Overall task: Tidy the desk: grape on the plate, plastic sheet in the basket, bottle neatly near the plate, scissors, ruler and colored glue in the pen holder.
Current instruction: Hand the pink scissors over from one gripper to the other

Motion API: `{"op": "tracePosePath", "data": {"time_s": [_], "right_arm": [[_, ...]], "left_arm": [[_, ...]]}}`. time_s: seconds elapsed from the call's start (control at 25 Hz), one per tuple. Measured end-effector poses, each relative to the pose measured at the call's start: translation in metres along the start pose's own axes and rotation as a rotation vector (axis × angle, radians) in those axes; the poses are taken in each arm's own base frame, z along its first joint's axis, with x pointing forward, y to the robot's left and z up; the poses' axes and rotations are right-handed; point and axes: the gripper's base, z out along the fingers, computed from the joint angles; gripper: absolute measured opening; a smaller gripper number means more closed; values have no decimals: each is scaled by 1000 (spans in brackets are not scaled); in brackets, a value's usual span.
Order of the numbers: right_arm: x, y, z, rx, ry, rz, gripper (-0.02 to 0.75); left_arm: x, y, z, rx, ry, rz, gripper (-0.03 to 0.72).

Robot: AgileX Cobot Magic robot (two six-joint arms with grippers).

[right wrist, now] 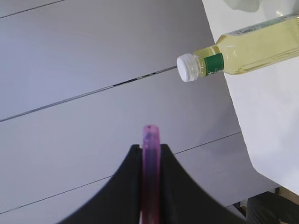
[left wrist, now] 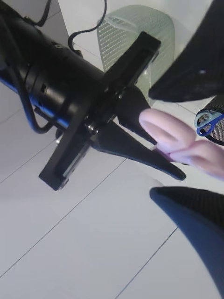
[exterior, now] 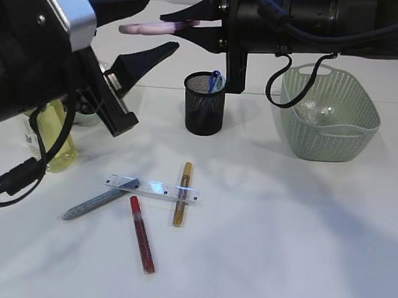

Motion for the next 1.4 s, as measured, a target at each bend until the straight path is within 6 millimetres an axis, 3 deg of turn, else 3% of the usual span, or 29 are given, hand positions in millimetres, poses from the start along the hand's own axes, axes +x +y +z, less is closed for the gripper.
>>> {"op": "tracePosePath", "data": {"time_s": [0.24,0.52,0.72,1.0,1.4], "right_arm": [[1,0,0,-3,12,0,78],[2,0,0,-5,19,0,78],[2,1,0,-6,22,0,78],[2,1,0,-7,22,-2,78],[2,1,0,-7,22,-6,80]], "left_arm": [[0,0,0,4,3,32,353],[-5,4,4,-10,-13,40,333],[0,1,10,7,9,42,244],[2,0,11,11,16,41,217],[2,0,11,11,16,50,99]]}}
